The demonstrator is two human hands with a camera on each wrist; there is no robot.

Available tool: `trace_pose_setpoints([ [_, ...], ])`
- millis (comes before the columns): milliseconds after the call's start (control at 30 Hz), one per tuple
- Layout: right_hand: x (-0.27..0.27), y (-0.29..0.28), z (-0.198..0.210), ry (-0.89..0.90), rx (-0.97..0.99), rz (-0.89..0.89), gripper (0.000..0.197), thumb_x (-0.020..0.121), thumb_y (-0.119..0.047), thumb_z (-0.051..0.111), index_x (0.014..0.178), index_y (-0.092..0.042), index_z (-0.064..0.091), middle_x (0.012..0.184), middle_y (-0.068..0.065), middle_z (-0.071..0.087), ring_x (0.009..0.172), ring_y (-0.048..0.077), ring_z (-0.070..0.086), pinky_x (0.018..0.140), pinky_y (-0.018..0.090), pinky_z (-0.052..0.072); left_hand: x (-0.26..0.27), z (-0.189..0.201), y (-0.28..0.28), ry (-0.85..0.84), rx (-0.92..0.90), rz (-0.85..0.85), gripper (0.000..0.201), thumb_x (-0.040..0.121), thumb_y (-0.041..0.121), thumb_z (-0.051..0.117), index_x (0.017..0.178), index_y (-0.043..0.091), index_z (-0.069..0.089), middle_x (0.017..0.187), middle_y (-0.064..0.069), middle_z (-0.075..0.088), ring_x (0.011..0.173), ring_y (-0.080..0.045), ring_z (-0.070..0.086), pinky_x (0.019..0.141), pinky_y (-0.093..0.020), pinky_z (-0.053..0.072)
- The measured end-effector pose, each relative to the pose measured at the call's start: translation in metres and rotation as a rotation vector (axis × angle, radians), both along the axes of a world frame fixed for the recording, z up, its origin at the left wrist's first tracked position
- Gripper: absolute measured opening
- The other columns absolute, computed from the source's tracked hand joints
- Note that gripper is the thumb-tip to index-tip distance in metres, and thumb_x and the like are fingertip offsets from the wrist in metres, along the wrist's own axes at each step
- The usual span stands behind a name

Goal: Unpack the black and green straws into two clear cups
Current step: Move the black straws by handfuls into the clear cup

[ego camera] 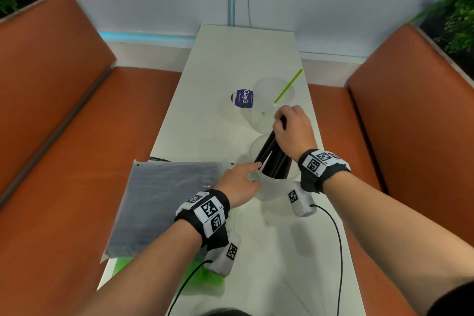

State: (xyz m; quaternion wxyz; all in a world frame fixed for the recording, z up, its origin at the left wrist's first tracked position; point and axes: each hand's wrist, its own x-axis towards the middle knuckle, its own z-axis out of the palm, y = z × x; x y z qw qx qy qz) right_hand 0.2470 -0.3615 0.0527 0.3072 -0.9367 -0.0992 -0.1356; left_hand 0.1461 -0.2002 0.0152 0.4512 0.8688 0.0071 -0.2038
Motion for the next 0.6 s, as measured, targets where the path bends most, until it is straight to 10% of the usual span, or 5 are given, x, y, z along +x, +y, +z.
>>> trace_pose_setpoints([
  [367,-0.008,-0.012,-0.001,0.162,-0.263,0.028,0.055,0.095,-0.043,0.045,0.145,-0.022,0.039,0.151,0.005,0.038,0.137,0.029,0.034,0.114,0.045,0.025,0.001,0.010,0.005,-0.022,-0.029,0.027,0.057,0.094,0.021,0.056,0.148,0.033,0.041,0.152,0.002,0.043,0.134,-0.016,0.044,0.099,-0.021,0.033],
  [467,-0.014,-0.008,0.008,0.014,-0.174,0.004,0.043,0.094,-0.036,0.051,0.135,-0.022,0.054,0.151,0.007,0.037,0.140,0.028,0.026,0.118,0.039,0.019,0.001,0.016,0.022,-0.064,-0.142,0.184,0.054,0.092,0.017,0.061,0.143,0.030,0.049,0.133,-0.001,0.060,0.124,-0.021,0.056,0.104,-0.035,0.045],
  [600,-0.027,0.012,0.021,-0.157,0.055,0.087,0.020,0.088,-0.010,0.056,0.100,-0.011,0.071,0.125,0.004,0.060,0.121,0.020,0.050,0.099,0.014,0.029,-0.003,0.012,0.047,-0.117,0.019,0.269,0.045,0.087,0.020,0.066,0.131,0.024,0.058,0.098,0.005,0.066,0.099,-0.015,0.063,0.090,-0.027,0.047],
])
